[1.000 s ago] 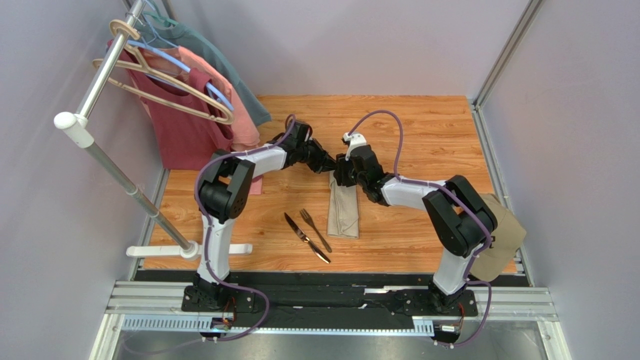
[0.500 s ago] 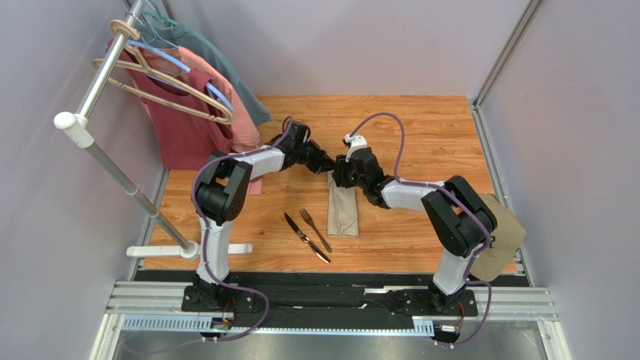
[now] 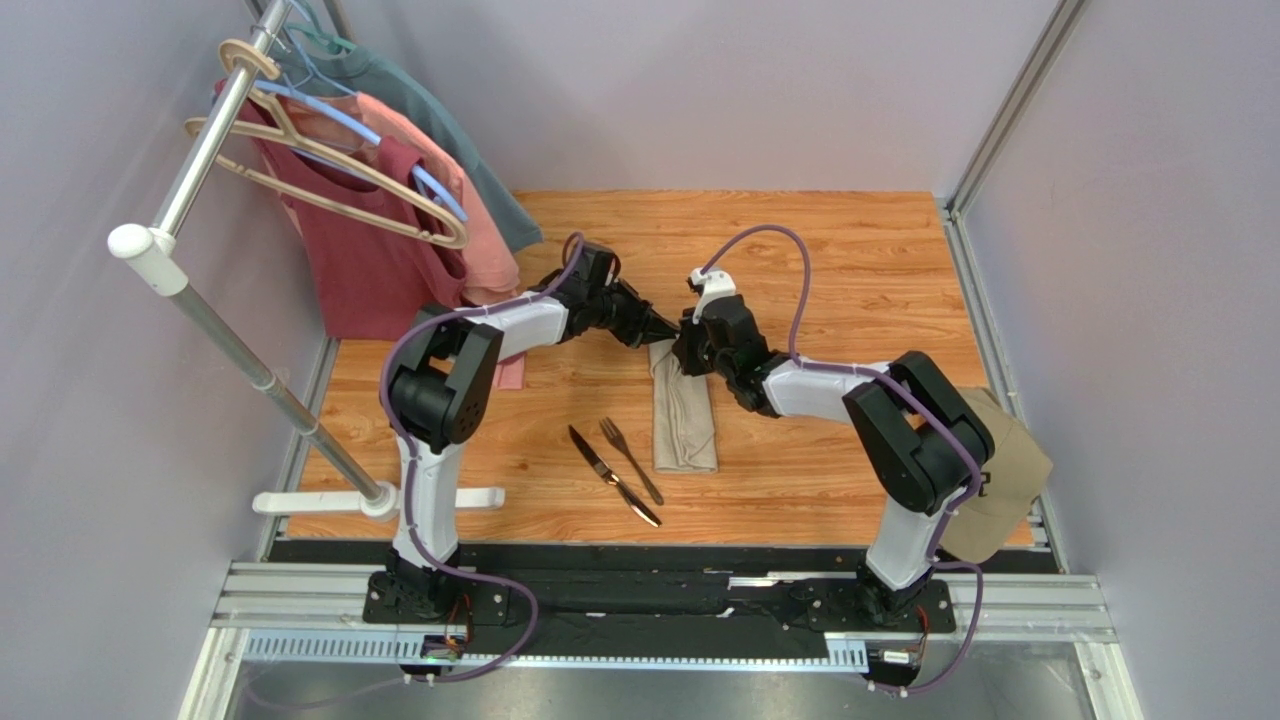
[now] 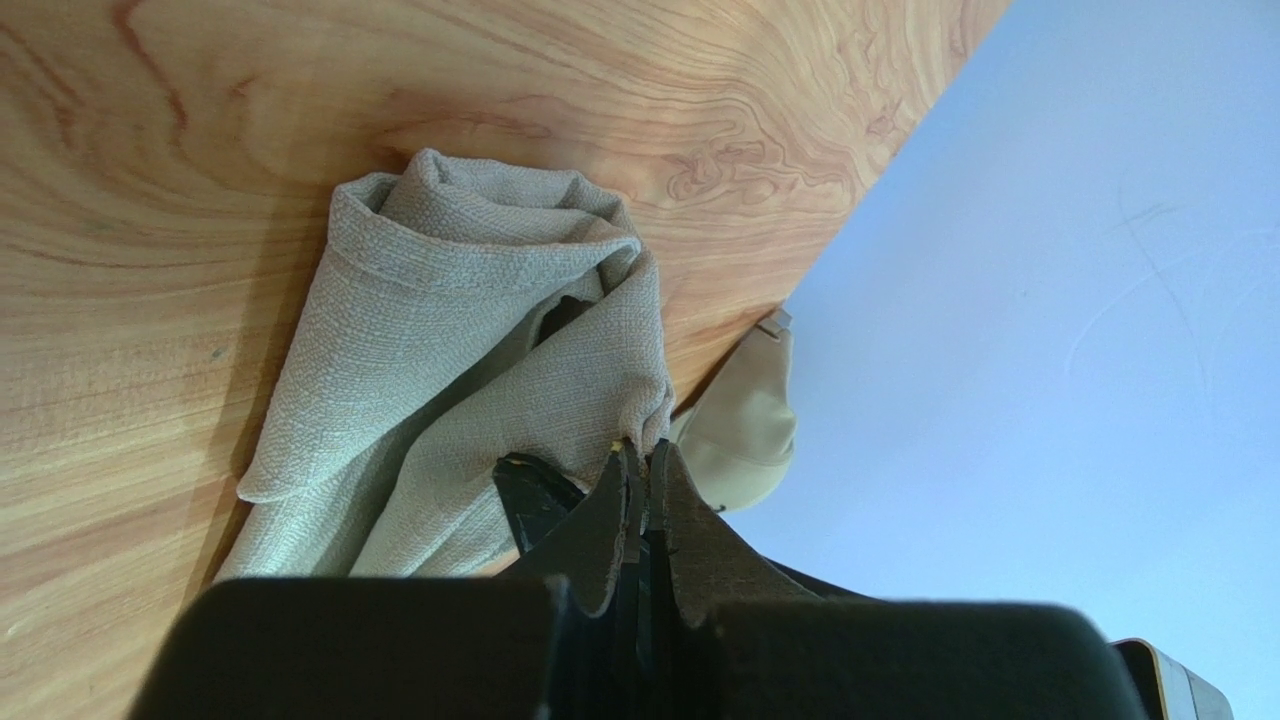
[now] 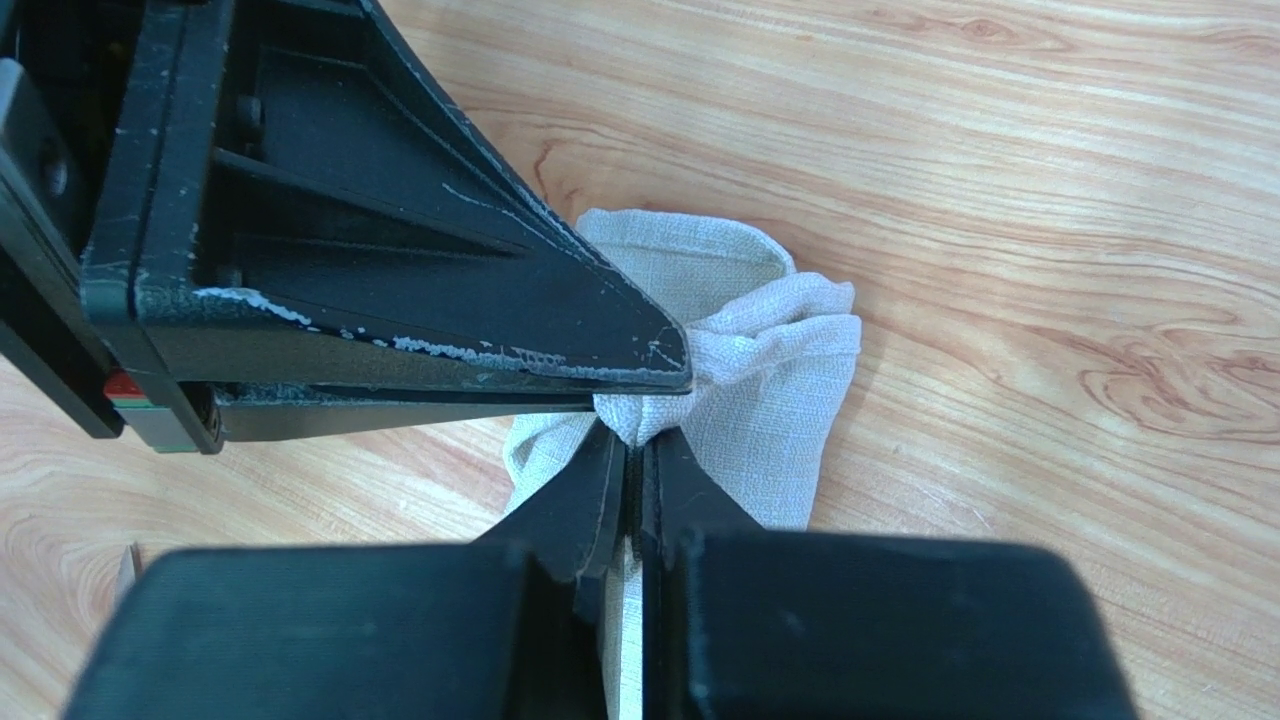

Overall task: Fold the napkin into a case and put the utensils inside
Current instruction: Pick up the top corner of the smaller rectangle folded napkin from the center of the board.

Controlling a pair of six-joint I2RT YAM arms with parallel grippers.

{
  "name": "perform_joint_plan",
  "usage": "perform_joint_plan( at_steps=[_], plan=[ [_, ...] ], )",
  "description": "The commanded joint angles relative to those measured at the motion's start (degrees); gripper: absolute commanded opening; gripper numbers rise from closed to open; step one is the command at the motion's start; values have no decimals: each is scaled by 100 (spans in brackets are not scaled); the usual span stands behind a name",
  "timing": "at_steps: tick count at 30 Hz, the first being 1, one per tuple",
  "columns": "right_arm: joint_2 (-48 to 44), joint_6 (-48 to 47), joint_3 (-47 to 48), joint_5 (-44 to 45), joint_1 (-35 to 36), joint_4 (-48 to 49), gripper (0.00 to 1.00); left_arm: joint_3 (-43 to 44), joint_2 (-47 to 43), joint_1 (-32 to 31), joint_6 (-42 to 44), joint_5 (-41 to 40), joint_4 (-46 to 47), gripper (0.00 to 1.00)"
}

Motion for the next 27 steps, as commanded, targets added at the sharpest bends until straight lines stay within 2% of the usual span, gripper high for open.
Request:
perform_joint_plan(
  at_steps=[1,5,6,7,10,12,16,22,26,27],
  plan=[
    [-85,-350,143,-208,-29,-115,0,140,-323,-20,244,66,-128,0],
    [-155,-554,371,-638,-143,-617,0,458,-191,-20,765,-22,-428,0],
    [-164,-528,380,-630,-169,-627,5,432,-156,-20,713,4,-359,0],
    [-199,-485,354,-682,-178,-609,14,379,-147,-11,599,48,-132,0],
    [-217,-247,249,-857,-196,-391,26,124,-191,-20,282,136,343,0],
    [-182,-72,152,-876,-187,-276,30,124,-261,-11,264,145,301,0],
    [-112,69,82,-1087,-187,-21,33,27,-331,-11,124,180,424,0],
    [-147,193,-85,-955,-161,67,36,-96,-393,-20,10,118,537,0],
    [-199,228,-138,-938,-152,111,34,-87,-419,-20,-17,118,529,0],
    [-217,228,-147,-894,-161,112,30,-87,-428,-29,-17,118,512,0]
  ],
)
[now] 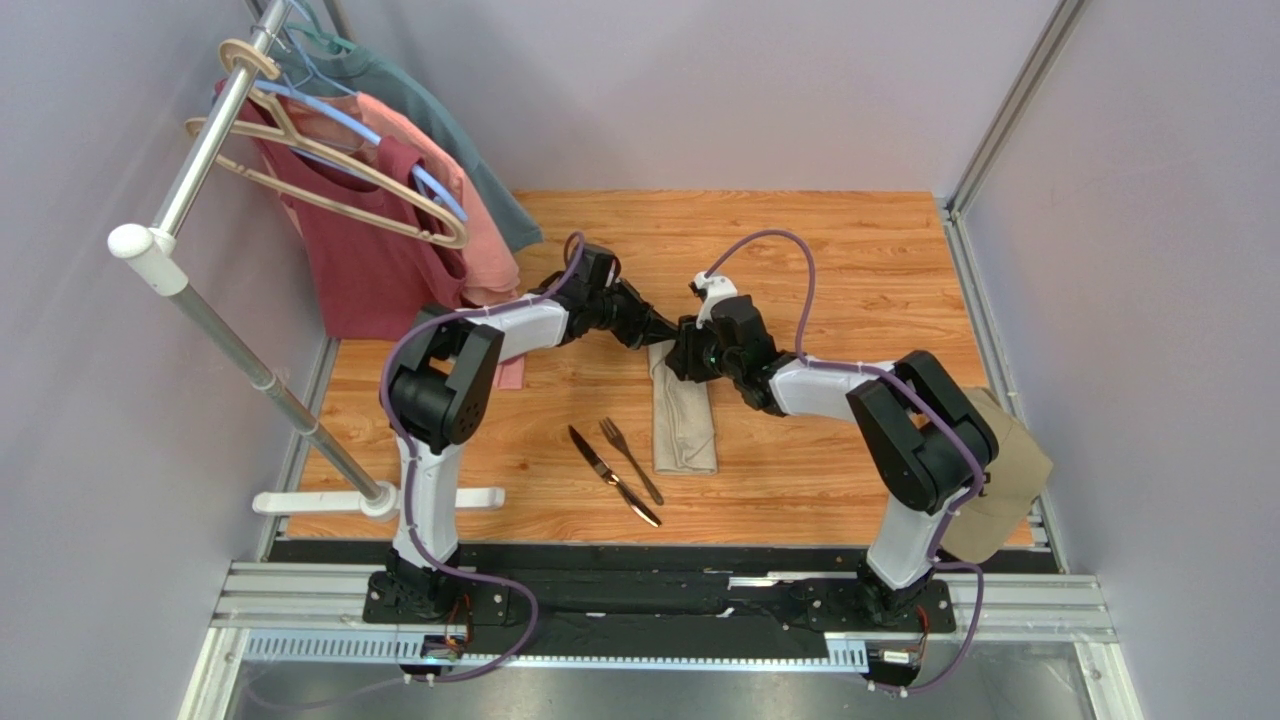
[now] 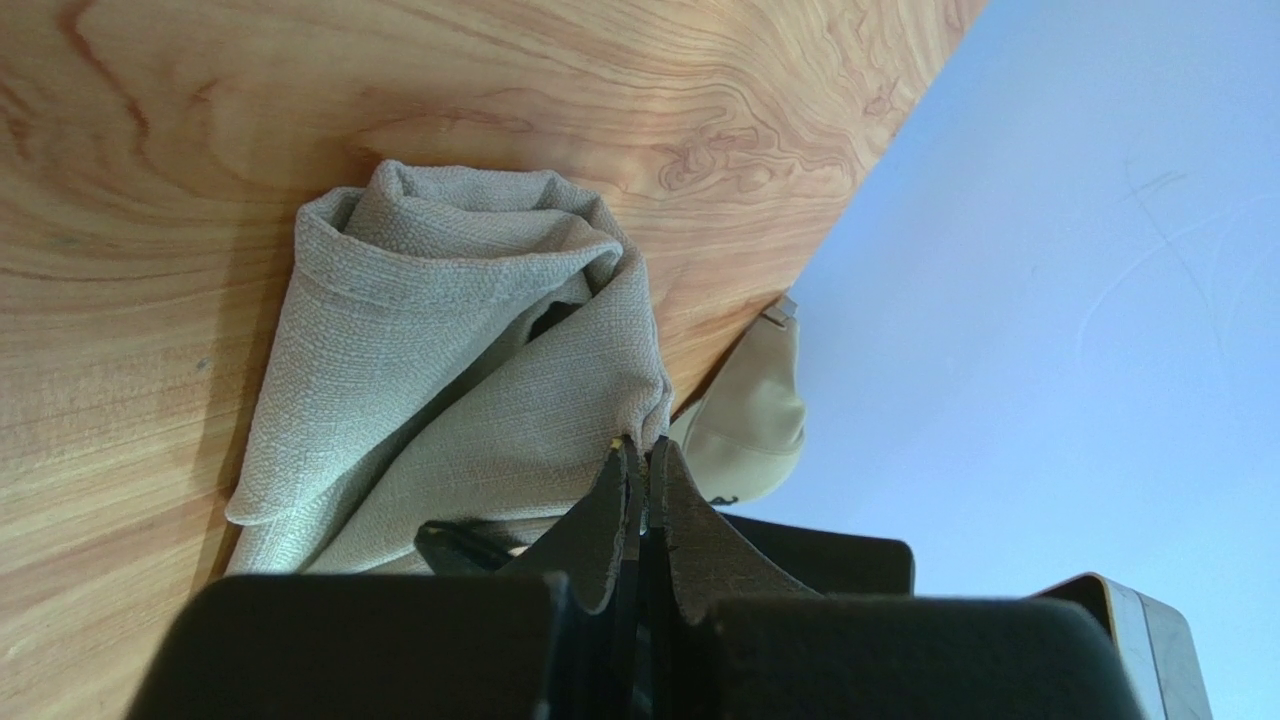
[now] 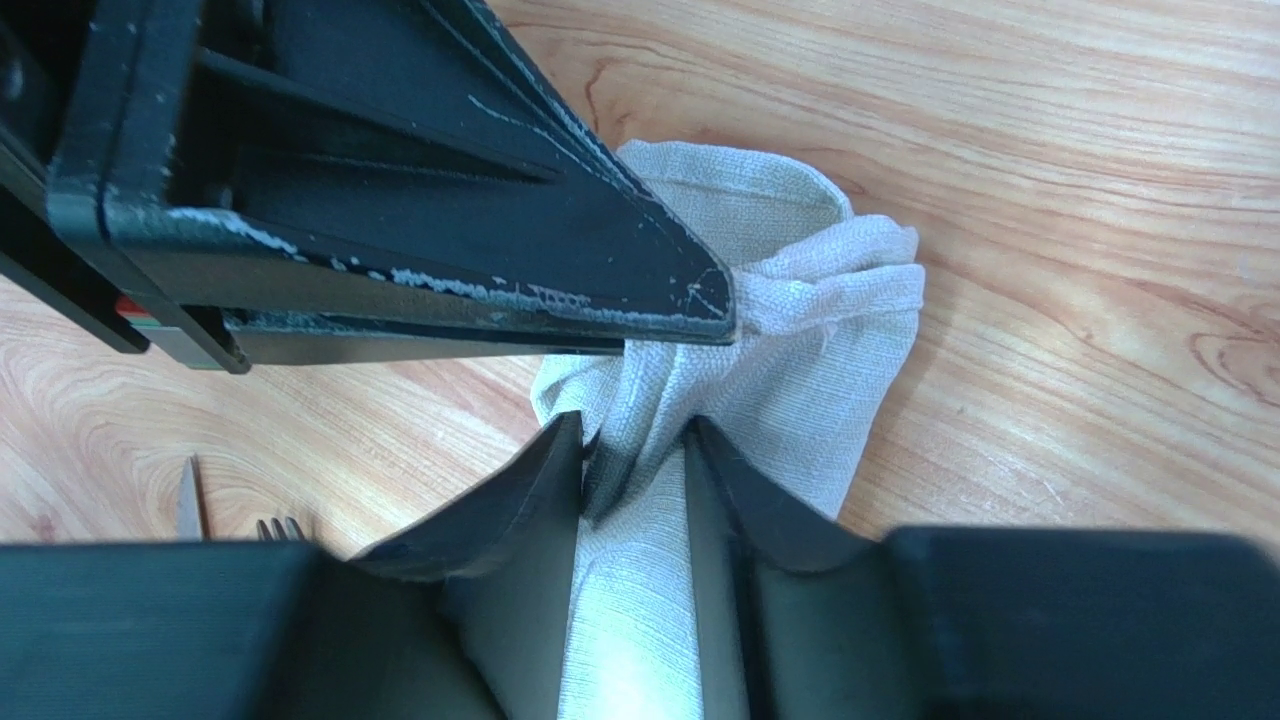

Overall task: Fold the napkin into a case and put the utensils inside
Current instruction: Pick up the top corner of the smaller rectangle folded napkin from the center of the board.

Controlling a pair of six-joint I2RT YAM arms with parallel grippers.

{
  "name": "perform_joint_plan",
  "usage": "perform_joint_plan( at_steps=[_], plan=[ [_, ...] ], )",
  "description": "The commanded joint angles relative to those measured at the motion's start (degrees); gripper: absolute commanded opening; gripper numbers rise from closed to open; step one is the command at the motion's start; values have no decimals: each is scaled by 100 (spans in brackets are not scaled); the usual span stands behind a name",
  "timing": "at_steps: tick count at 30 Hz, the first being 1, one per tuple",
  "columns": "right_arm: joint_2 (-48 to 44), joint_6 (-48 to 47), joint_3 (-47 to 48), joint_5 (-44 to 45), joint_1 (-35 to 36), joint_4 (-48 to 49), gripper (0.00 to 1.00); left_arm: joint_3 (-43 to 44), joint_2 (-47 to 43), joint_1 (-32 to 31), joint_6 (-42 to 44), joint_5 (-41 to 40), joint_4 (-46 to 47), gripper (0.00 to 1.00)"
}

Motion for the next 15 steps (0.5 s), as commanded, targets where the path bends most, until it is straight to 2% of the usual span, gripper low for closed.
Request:
perform_joint_plan(
  at_steps=[1,7,10,13,14,15],
  plan=[
    [-184,84,-40,9,40,286,27,7,-424,-13,-177,72,282,0],
    [-96,101,224,17,40,67,1,-63,-380,-13,-282,142,387,0],
    [-123,75,277,53,32,-126,0,-90,-380,-5,-203,143,432,0],
    [-202,-22,338,-8,-3,-546,0,225,-275,4,384,239,292,0],
    [-219,-57,399,-87,-12,-697,0,618,-135,4,978,257,91,0],
    [-254,-118,443,-157,-12,-811,0,805,-81,13,1262,266,-529,2]
  ],
)
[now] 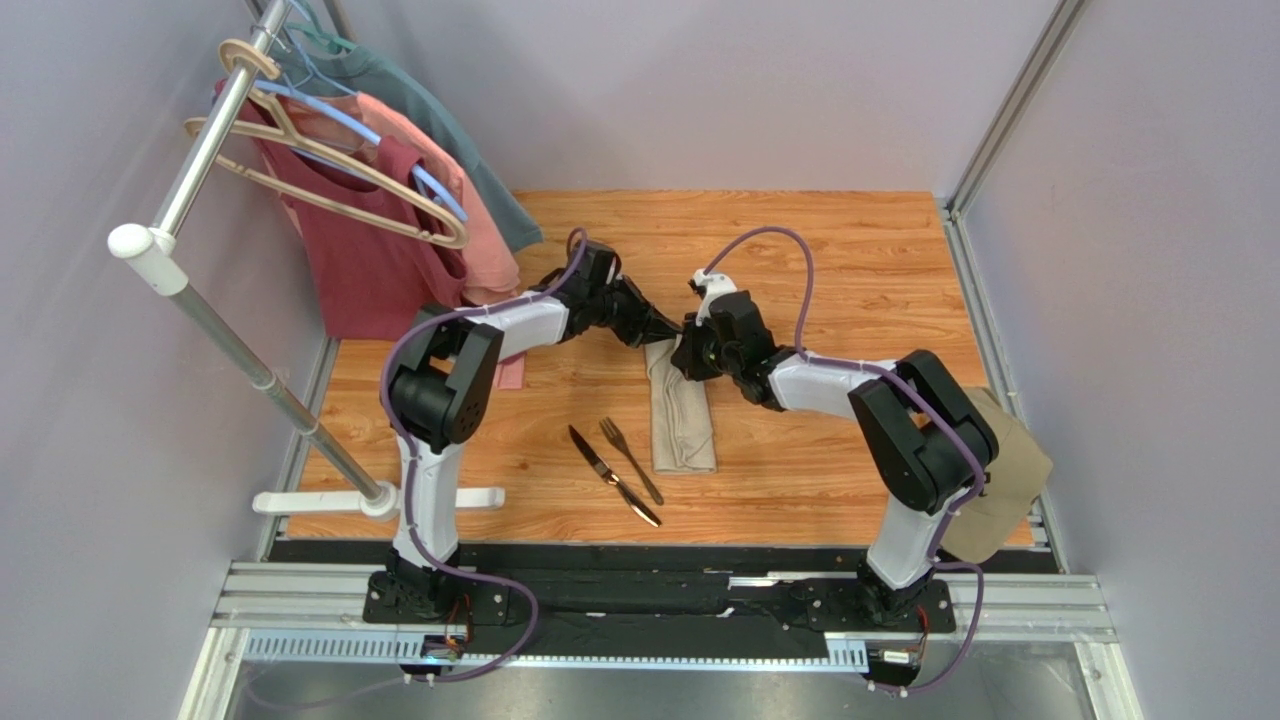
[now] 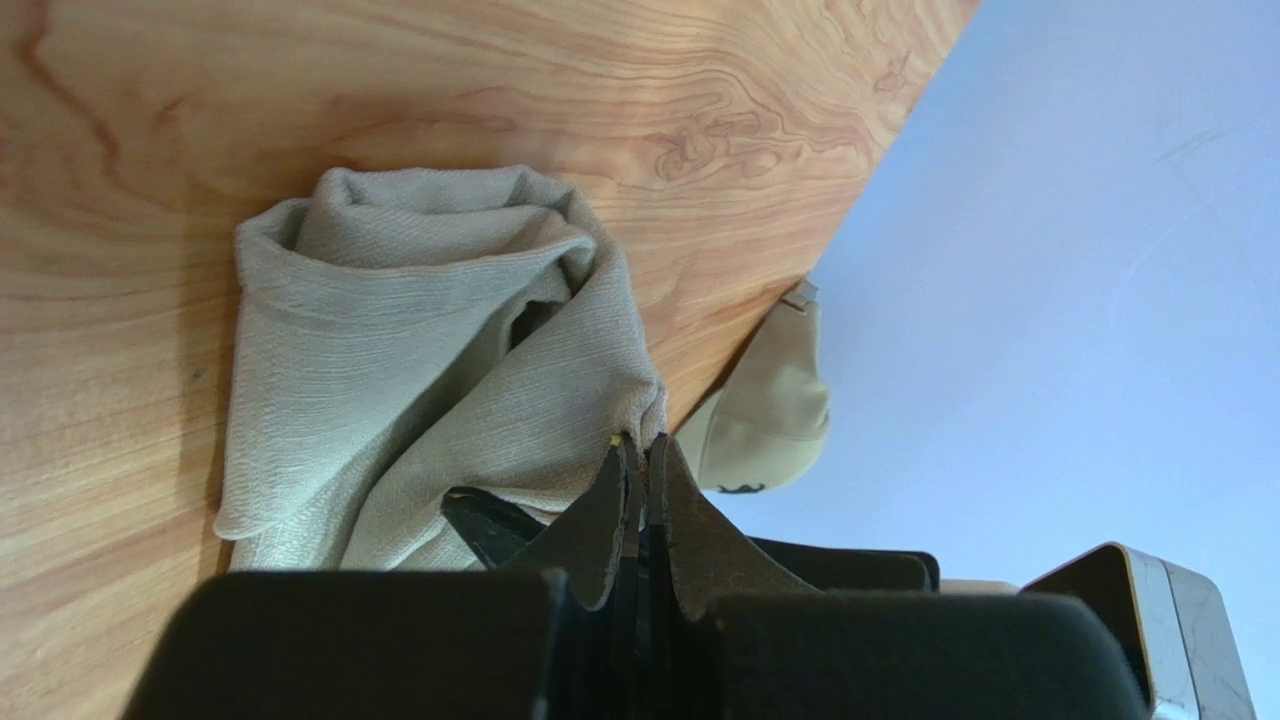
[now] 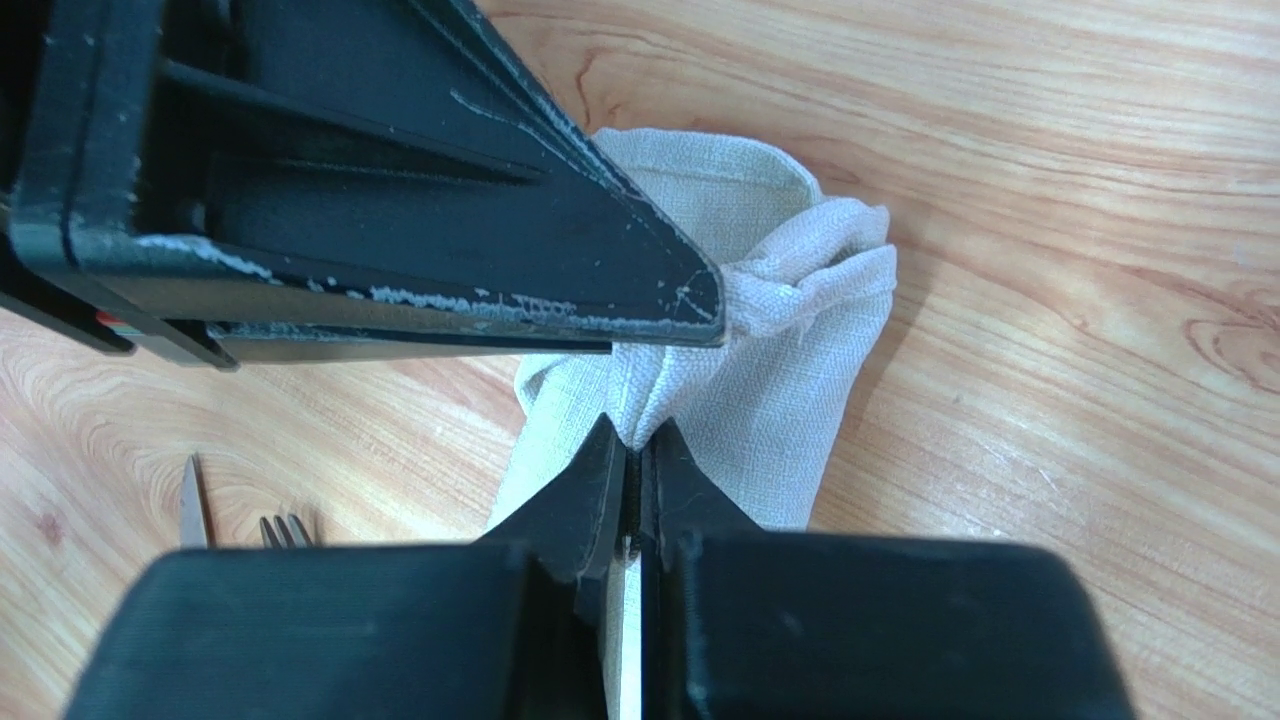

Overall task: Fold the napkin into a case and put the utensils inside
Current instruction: Pick up the top corner of the smaller rectangle folded napkin from the center of the board.

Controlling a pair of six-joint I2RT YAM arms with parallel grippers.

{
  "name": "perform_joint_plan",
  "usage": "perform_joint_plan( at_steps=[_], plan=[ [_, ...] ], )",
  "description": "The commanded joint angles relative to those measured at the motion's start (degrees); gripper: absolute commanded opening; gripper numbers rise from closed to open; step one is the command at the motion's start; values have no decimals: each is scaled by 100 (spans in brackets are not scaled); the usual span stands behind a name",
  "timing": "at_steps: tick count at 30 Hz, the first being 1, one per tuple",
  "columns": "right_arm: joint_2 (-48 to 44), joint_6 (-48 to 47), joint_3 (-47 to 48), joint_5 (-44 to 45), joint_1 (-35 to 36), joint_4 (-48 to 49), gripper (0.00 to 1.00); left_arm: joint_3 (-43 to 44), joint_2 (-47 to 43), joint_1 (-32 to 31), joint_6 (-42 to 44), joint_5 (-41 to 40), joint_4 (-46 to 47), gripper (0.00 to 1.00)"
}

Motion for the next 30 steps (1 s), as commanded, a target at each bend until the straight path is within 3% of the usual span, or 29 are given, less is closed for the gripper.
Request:
perform_joint_plan(
  at_steps=[1,3,4,5,8,9,12,15,18,19,24,25,28,29,30],
  plan=[
    [-270,-212,321,-223,-17,-709,0,933,-24,13,1332,152,-735,18],
    [-279,-361,496,-277,-34,-1052,0,1031,-67,13,1974,-23,-1086,36],
    [-296,-406,532,-303,-34,-1254,0,1005,-137,13,2167,-363,-1184,59],
    [-314,-441,567,-320,-60,-1438,0,944,-286,13,2508,-532,-1264,66],
    [-297,-564,856,-443,-148,-1922,0,777,-611,13,3115,-1200,-1606,65],
    [-244,-599,945,-513,-166,-2080,0,689,-717,4,3249,-1376,-1659,61],
    [-235,-758,1226,-532,-192,-2511,0,232,-1078,-5,3619,-2027,-1599,37],
    [-147,-828,1481,-689,-236,-2846,0,-286,-1438,-66,3829,-2317,-1283,22],
    [-50,-934,1561,-821,-236,-2996,0,-568,-1579,-180,4155,-2293,-915,20],
    [-42,-968,1561,-891,-245,-3004,0,-638,-1579,-180,4173,-1874,-739,20],
    [72,-1074,1499,-1129,-342,-2759,0,-578,-1334,-110,3577,-1018,-474,41],
    [99,-1074,1499,-1173,-342,-2628,0,-551,-1281,-40,3427,-791,-447,41],
    [248,-1101,1499,-1445,-351,-2390,0,-306,-1106,109,2856,-422,-788,53],
    [283,-1109,1517,-1498,-351,-2355,0,-96,-1053,127,2681,-350,-929,62],
    [318,-1127,1517,-1585,-342,-2328,0,28,-991,136,2618,-306,-1244,82]
  ],
)
